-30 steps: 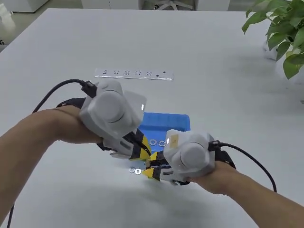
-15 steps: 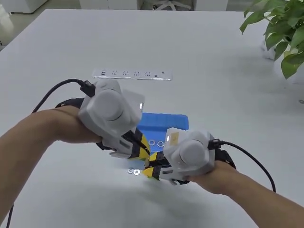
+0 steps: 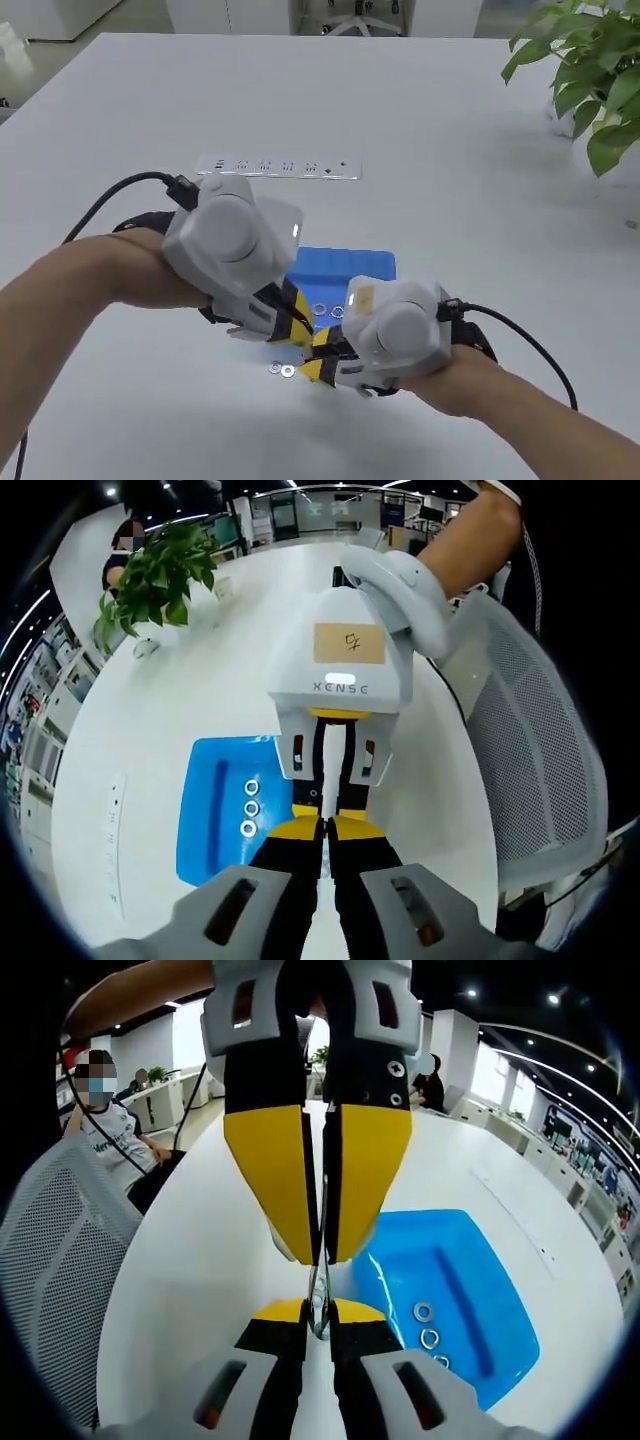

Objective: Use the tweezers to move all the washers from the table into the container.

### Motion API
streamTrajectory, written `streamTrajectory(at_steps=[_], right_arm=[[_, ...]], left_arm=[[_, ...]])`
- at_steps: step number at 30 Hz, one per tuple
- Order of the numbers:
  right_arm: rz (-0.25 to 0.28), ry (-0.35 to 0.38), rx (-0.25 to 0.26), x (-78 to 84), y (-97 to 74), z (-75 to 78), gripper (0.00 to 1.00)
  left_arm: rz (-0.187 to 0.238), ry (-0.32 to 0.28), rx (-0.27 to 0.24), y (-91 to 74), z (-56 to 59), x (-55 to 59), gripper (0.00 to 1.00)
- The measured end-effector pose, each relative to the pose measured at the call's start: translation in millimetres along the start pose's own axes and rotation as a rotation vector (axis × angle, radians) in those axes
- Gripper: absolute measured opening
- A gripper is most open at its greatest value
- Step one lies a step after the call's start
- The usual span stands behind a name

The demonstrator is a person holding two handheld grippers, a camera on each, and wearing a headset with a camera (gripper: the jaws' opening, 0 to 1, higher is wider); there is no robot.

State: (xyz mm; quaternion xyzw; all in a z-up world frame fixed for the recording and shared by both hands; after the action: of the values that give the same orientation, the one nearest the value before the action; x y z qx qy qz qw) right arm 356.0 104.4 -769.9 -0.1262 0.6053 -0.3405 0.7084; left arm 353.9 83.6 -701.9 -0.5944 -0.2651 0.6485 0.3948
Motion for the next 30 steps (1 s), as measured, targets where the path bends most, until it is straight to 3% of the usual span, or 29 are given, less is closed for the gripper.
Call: streamTrajectory(at_steps=[12,30], right_arm=[[0.011,-0.005,0.035,-15.7,-19.4,8.9,0.1],[0.037,-0.021,0.099,-39.0,-43.2,35.9,0.1]], left_arm=[[0.01,0.029,-0.015,-17.1,4.1,-22.9,0.06],[0.009,0.1,-0.054,-42.5,-0.1,-55.5,0.06]])
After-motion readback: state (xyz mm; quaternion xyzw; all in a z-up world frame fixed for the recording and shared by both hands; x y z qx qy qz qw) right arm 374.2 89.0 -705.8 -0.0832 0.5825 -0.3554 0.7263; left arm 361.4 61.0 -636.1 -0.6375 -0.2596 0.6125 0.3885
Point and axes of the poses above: the centre of the closed fingertips' face, and the gripper's own axes: y roughly forward along the fingers, z roughly to its right, x roughly out of its underside, the point moved 1 cm from there along -y, roughly backward along the fingers, and after that the axes turned 15 degrees about x, right-handed, at the moved point
